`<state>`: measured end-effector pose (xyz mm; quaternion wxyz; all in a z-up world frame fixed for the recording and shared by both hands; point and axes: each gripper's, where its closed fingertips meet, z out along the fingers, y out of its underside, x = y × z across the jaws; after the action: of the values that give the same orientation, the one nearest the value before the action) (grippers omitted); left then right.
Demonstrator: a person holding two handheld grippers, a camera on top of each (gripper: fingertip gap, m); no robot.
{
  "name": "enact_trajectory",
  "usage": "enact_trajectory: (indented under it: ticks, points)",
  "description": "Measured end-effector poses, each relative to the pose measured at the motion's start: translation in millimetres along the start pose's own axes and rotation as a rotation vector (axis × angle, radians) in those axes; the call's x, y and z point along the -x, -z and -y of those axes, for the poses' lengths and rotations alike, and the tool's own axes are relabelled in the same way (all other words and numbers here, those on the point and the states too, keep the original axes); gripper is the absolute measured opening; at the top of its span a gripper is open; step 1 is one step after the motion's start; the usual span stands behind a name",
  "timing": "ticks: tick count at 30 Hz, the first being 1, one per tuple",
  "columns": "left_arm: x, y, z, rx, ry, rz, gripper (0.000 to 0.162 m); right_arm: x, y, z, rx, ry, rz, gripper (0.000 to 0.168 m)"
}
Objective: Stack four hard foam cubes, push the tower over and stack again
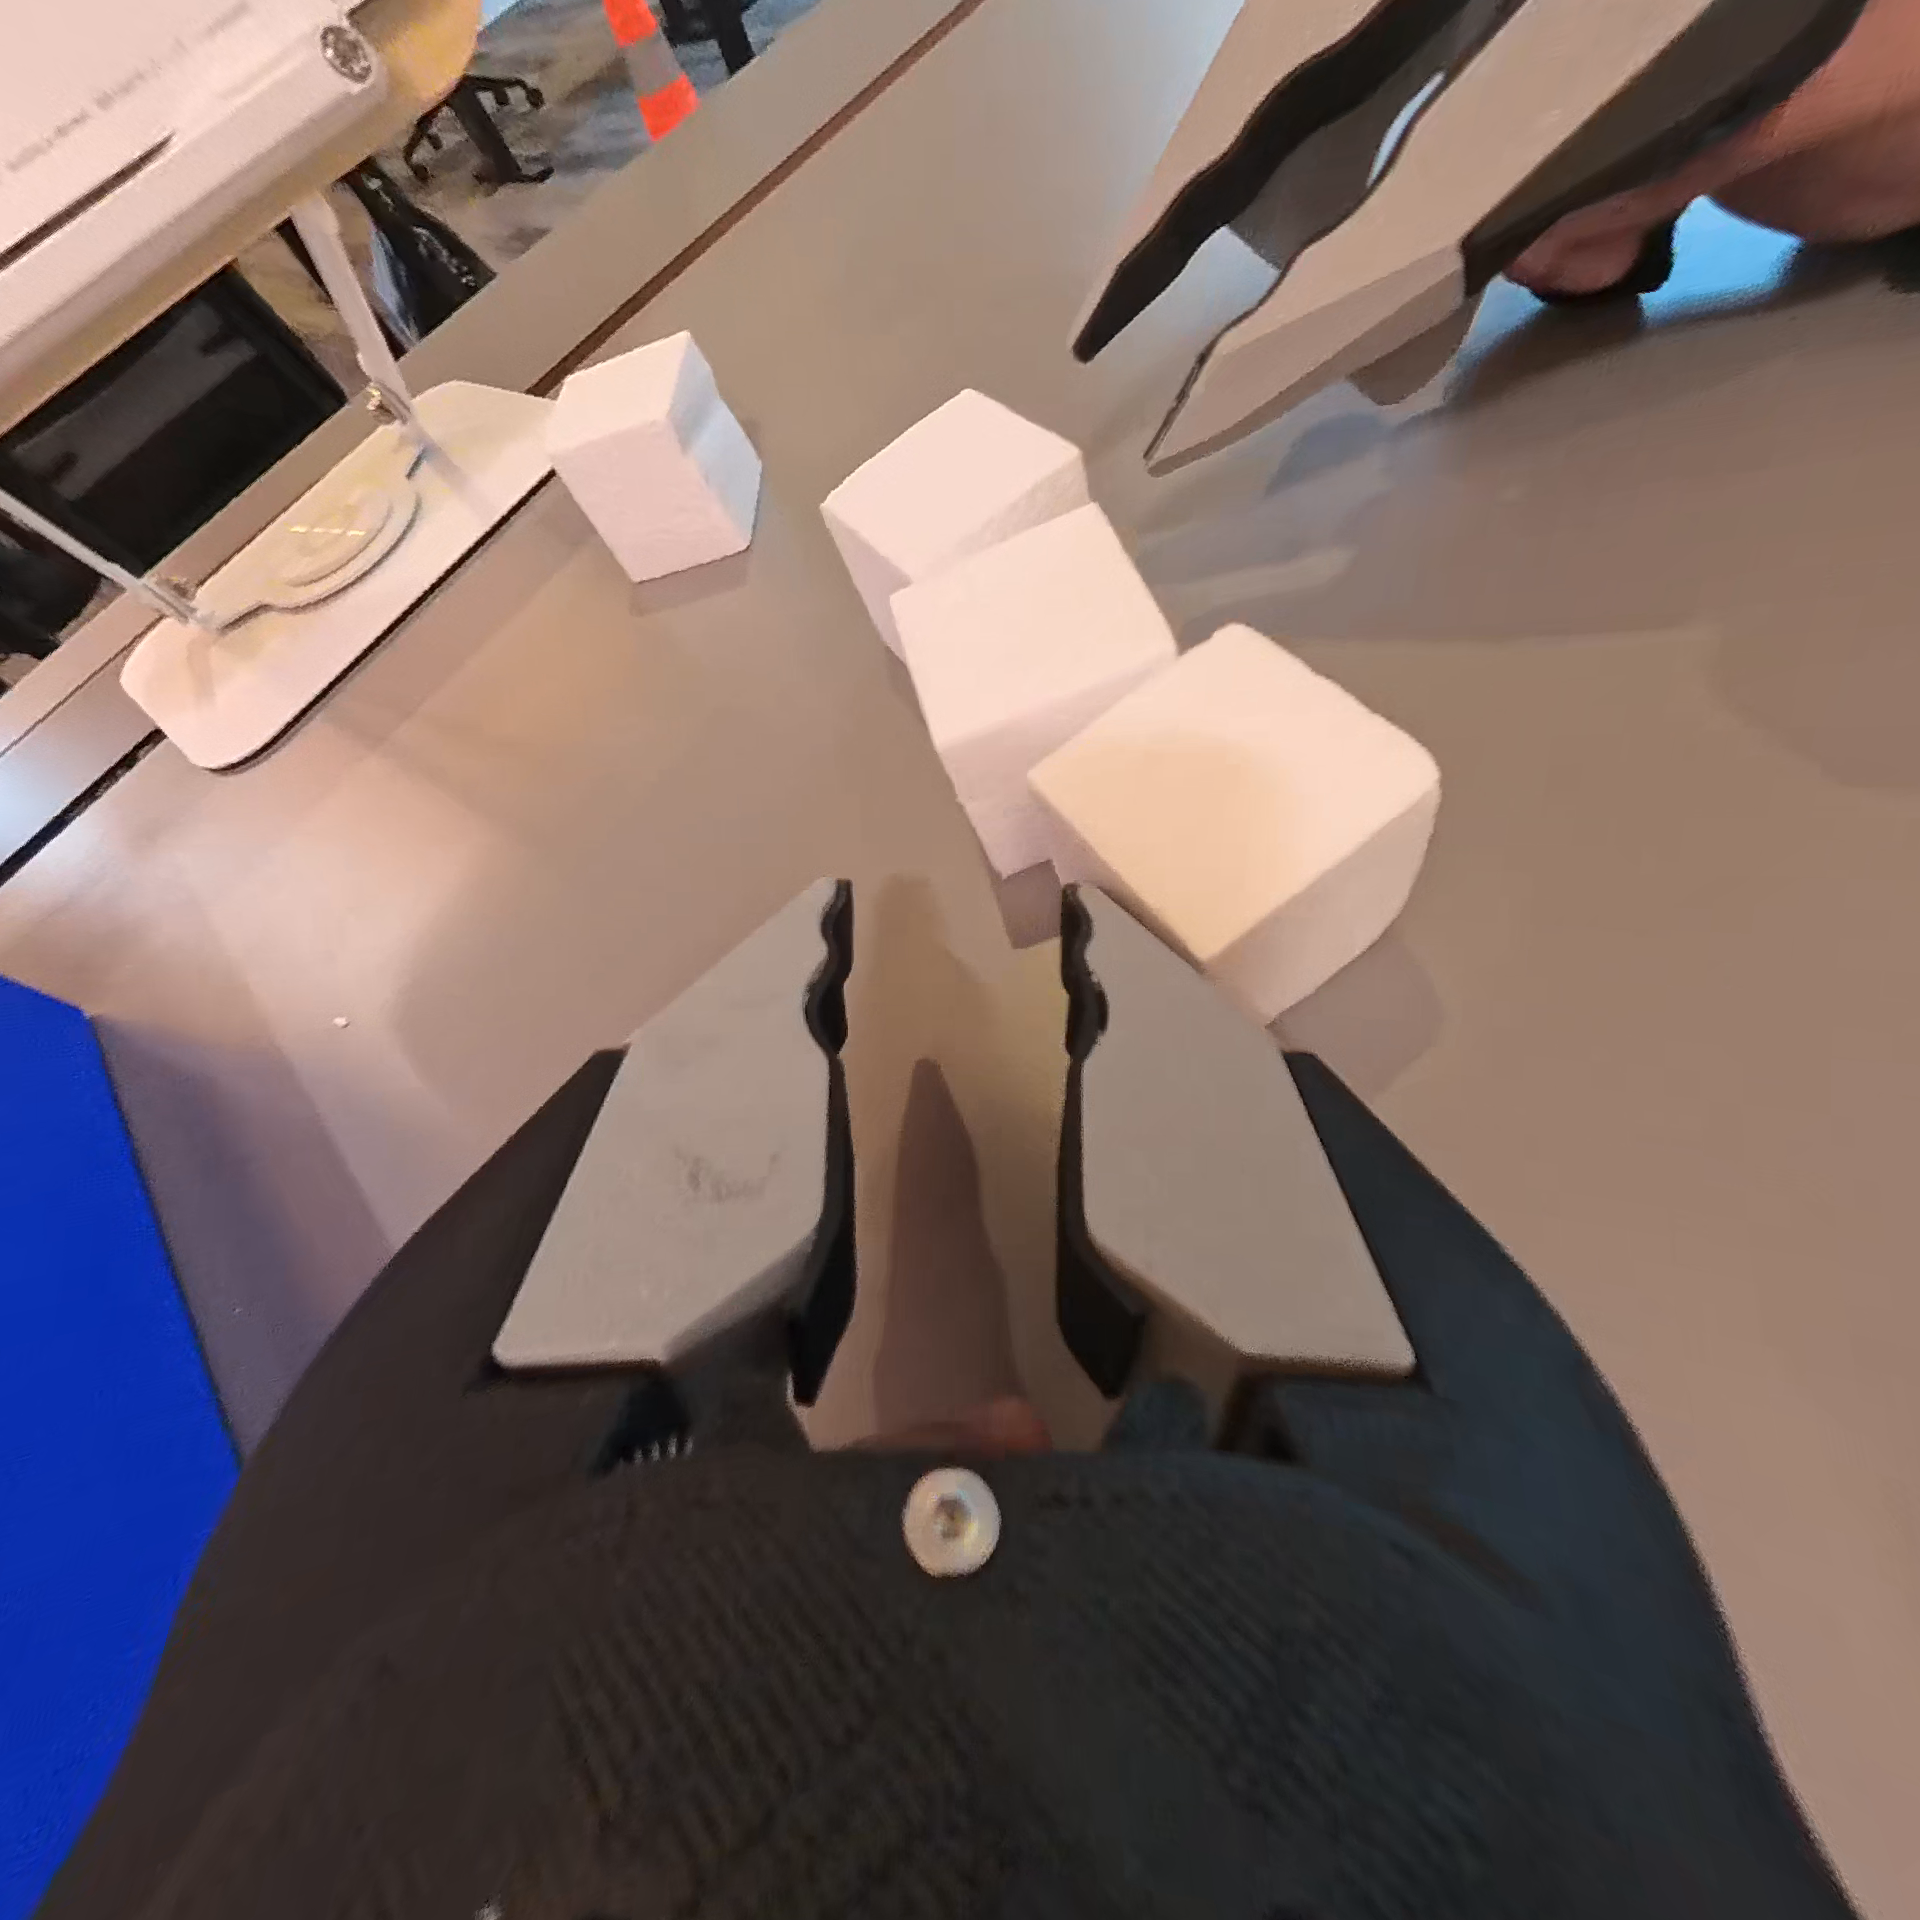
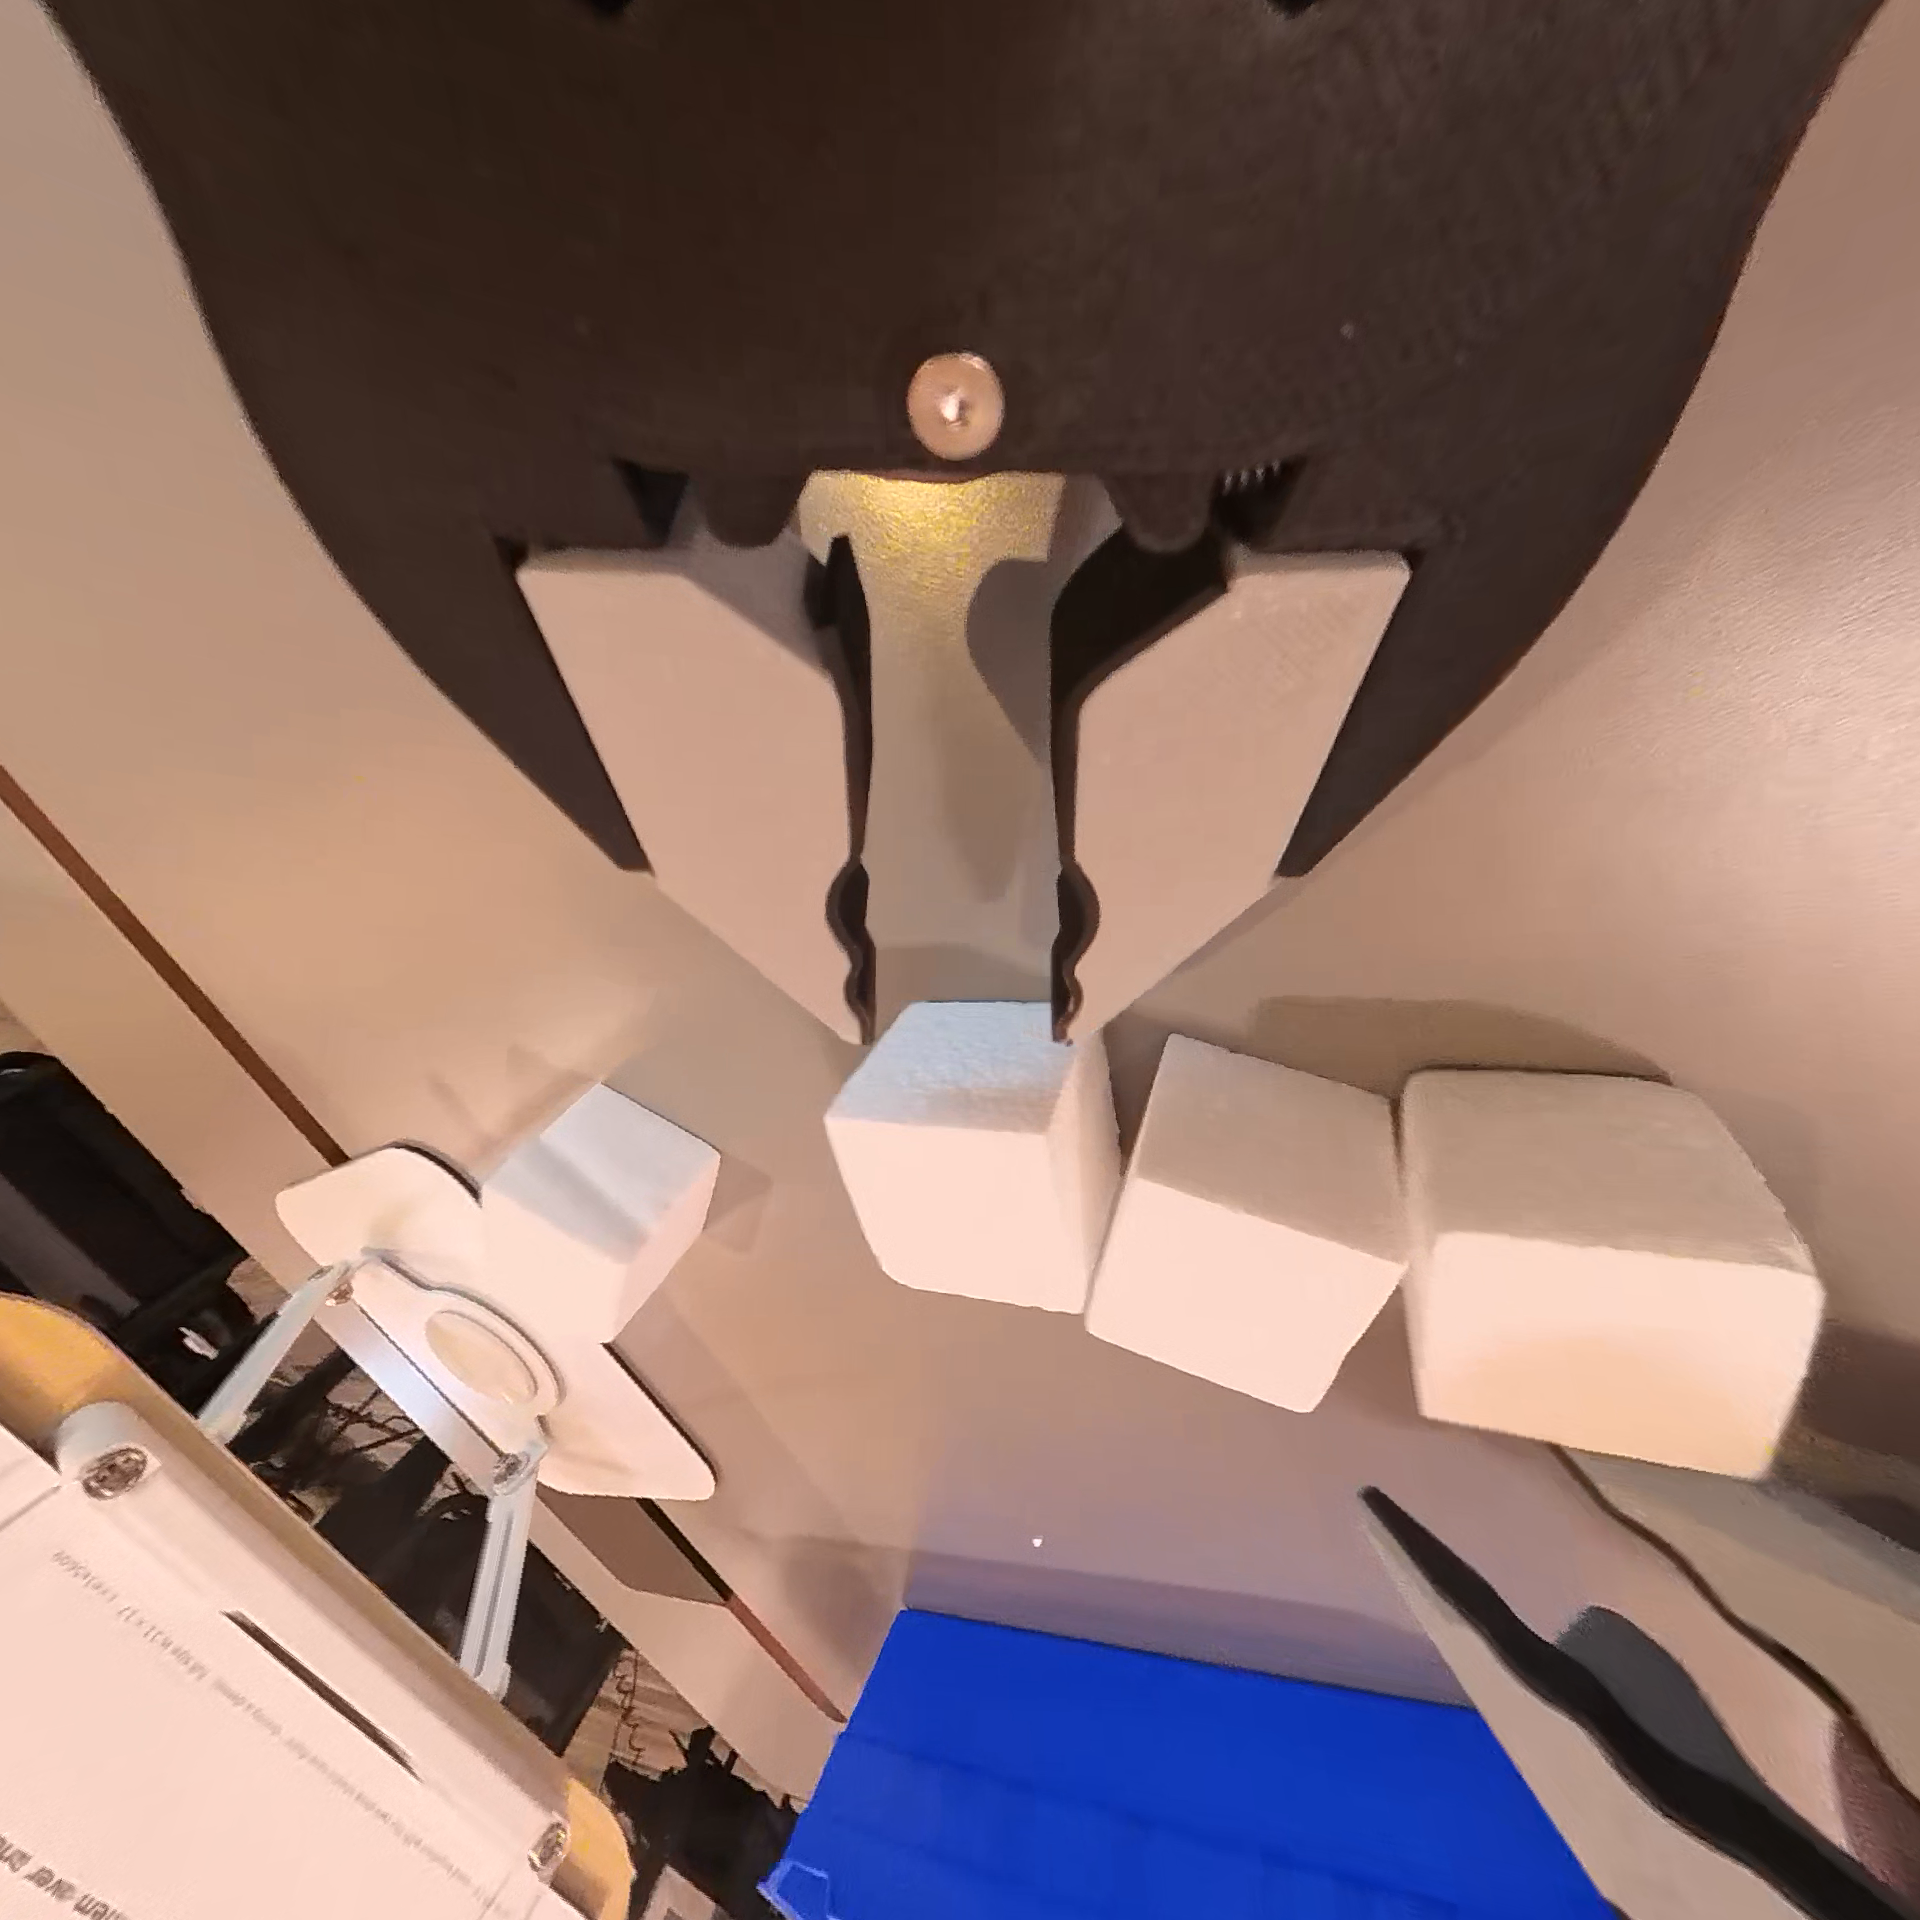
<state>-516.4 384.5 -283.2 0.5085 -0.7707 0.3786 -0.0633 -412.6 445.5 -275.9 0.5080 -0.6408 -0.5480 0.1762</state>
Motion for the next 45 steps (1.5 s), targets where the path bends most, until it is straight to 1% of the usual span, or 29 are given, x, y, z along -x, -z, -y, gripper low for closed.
enact_trajectory:
  ticks: [6,9,12,14,17,20,21,24,28,31,36,39,41,44,45]
  points:
    - [-14,-7,2,0.024,-0.040,-0.033,0.037,19,4,11,-0.044,0.020,0.077,0.032]
    - [-22,-15,7,0.035,-0.056,-0.028,0.031,33,10,22,-0.096,0.024,0.147,0.034]
    - [-26,-25,5,0.087,-0.085,-0.004,0.029,51,27,46,-0.218,0.016,0.252,0.046]
    - [-26,-29,2,0.116,-0.111,0.019,0.027,63,37,55,-0.266,-0.010,0.327,0.054]
    - [-25,-28,3,0.113,-0.113,0.031,0.026,79,42,56,-0.264,-0.062,0.426,0.064]
    - [-19,-24,5,0.088,-0.073,0.039,0.026,87,39,50,-0.229,-0.074,0.447,0.077]
    - [-18,-24,5,0.082,-0.059,0.040,0.026,89,38,49,-0.218,-0.078,0.447,0.079]
    - [-17,-22,7,0.065,-0.050,0.037,0.026,93,33,46,-0.188,-0.083,0.421,0.078]
    - [-24,-23,8,0.065,-0.084,0.015,0.027,96,19,31,-0.092,-0.024,0.355,0.077]
    - [-30,-24,8,0.067,-0.111,0.003,0.025,97,12,25,-0.038,-0.002,0.333,0.068]
    - [-28,-23,8,0.065,-0.100,0.009,0.025,94,14,21,-0.032,0.025,0.346,0.052]
    - [-21,-22,6,0.072,-0.073,0.026,0.027,78,19,17,-0.034,0.003,0.330,0.052]
    - [-18,-21,6,0.067,-0.039,0.022,0.035,64,27,19,-0.066,-0.037,0.330,0.052]
    - [-10,-20,7,0.056,0.036,0.031,0.056,47,40,17,-0.091,-0.077,0.341,0.052]
    - [-7,-19,7,0.048,0.063,0.033,0.060,41,44,15,-0.093,-0.082,0.340,0.052]
